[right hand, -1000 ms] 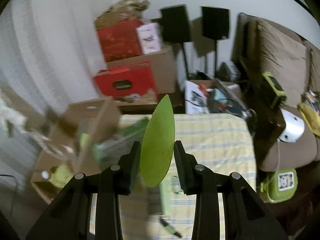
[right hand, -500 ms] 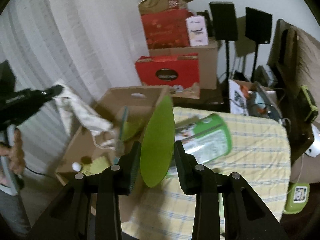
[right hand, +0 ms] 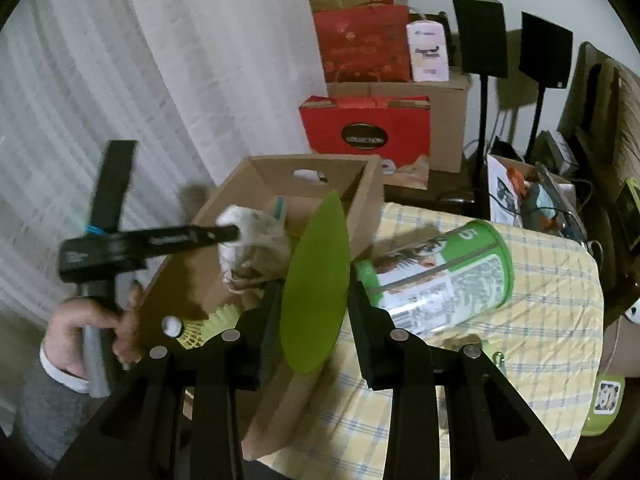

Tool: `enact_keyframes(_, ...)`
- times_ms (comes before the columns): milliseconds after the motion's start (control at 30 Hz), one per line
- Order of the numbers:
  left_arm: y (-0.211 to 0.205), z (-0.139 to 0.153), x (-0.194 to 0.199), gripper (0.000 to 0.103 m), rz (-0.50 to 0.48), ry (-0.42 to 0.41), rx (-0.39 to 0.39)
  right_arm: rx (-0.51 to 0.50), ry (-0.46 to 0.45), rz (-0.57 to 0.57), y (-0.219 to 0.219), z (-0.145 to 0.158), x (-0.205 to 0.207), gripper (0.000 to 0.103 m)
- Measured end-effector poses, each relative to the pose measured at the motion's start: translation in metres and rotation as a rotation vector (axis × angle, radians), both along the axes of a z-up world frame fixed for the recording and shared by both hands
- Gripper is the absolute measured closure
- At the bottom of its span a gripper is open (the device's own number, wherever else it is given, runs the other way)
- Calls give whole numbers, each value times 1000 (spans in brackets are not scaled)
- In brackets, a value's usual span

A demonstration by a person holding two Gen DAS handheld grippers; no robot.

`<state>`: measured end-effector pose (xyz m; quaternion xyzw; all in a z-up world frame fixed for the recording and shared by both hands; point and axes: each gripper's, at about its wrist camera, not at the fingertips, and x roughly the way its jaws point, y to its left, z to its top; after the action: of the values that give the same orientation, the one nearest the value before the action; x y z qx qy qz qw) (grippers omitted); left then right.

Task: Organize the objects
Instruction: 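Carry the cloth bag over the box with the left gripper while the right gripper carries the scoop there, then open the left gripper to drop the bag into the box while the right gripper releases the scoop inside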

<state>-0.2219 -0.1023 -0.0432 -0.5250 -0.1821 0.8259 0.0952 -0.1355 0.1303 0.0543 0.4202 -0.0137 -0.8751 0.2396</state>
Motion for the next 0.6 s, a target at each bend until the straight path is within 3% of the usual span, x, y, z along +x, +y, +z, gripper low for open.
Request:
enact_keyframes(167, 0, -29, 1, 95, -27, -123, -17, 2, -18, 24, -16, -8, -5, 69)
enact_keyframes(233, -3, -31, 6, 81, -26, -142, -4, 4, -24, 33, -23, -11, -6, 69)
enact_keyframes(333, -10, -16, 17, 54, -1, -90, 25, 7, -39, 44, -31, -18, -9, 69)
enact_keyframes(533, -26, 26, 49, 37, 45, 50, 47, 8, -44, 59, -45, -27, -11, 69)
enact_keyframes(600, -33, 33, 56, 36, 60, 73, 62, 12, -46, 66, -52, -32, -12, 69)
